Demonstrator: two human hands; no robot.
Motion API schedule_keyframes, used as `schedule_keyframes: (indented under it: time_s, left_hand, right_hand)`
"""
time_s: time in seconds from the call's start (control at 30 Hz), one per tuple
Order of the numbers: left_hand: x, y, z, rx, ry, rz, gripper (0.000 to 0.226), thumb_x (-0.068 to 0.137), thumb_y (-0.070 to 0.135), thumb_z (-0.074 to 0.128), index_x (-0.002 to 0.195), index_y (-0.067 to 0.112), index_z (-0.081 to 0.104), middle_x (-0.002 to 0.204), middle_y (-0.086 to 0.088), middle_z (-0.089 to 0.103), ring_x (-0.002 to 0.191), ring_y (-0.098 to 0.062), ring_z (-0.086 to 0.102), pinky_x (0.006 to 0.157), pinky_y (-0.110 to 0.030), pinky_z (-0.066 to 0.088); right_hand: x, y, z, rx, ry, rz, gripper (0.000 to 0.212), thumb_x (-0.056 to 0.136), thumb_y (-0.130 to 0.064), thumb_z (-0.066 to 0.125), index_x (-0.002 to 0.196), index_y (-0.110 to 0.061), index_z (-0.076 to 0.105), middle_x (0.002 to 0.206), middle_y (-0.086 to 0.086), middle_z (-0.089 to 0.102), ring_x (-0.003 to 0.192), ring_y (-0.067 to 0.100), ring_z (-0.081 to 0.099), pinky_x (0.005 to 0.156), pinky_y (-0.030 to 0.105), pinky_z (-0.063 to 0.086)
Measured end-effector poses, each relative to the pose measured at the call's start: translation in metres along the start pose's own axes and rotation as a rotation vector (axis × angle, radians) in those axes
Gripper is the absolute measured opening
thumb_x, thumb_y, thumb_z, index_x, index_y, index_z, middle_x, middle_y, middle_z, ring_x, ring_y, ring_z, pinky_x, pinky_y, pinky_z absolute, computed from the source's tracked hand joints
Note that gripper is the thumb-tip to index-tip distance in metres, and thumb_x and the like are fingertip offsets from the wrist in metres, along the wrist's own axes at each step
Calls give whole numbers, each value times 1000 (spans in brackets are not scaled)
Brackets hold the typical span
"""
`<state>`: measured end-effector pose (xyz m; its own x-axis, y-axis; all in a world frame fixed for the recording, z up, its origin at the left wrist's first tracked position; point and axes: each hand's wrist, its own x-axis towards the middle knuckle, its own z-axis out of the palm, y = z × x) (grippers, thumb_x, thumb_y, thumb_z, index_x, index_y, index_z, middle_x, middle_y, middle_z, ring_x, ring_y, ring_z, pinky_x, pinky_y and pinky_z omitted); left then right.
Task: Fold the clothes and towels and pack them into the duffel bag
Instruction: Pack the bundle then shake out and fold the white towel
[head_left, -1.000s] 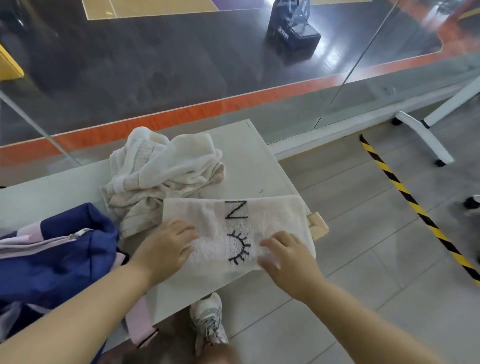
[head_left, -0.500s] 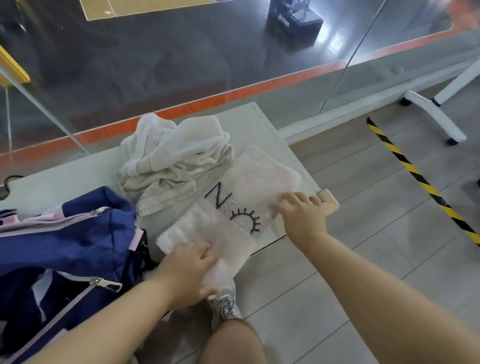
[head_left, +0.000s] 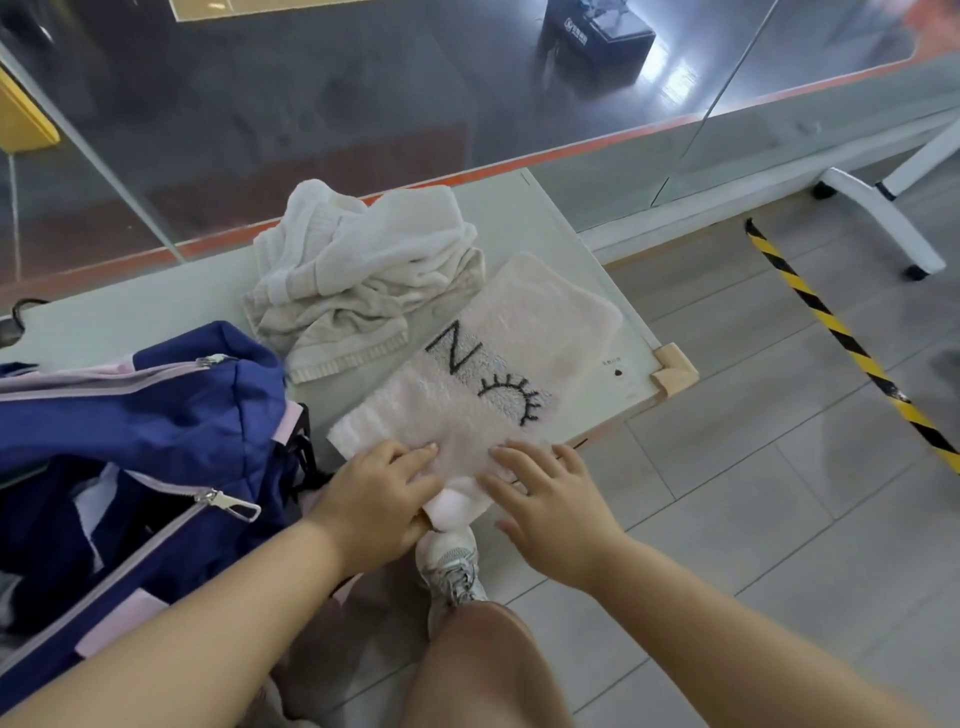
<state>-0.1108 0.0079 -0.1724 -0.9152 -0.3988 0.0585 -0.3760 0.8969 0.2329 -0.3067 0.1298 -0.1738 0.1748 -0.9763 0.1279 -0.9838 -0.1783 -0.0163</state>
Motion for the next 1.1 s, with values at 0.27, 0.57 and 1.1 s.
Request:
schedule_keyframes:
  time_s: [0.27,0.57,1.1]
  left_hand:
    - [-2,3,-14,-271,25,-22,53,84,64,42,91,18,67,89,5,67,77,-19,61,66,-33,52]
    - [-7,-20,-16,-276,85,-81,29,68,35,64,95,24,64,101,7,69,108,-8,47,93,-32,48]
    - [77,6,-34,-1191,-85,-685,32,77,30,75,106,29,62,99,5,71,94,-14,66,83,-32,53]
  right_hand:
    - [11,-7,-4,171,62,98,30,69,-27,77,96,-25,64,101,-3,69,95,21,66,75,39,53]
    - [-2,35,-43,778,-220,469,20,90,-33,61,110,-35,59,97,-13,64,92,16,56,80,33,46]
    - [24,84,-46,1283,123,945,14,97,-36,47,107,-32,55,100,-10,60,98,15,56,86,36,48]
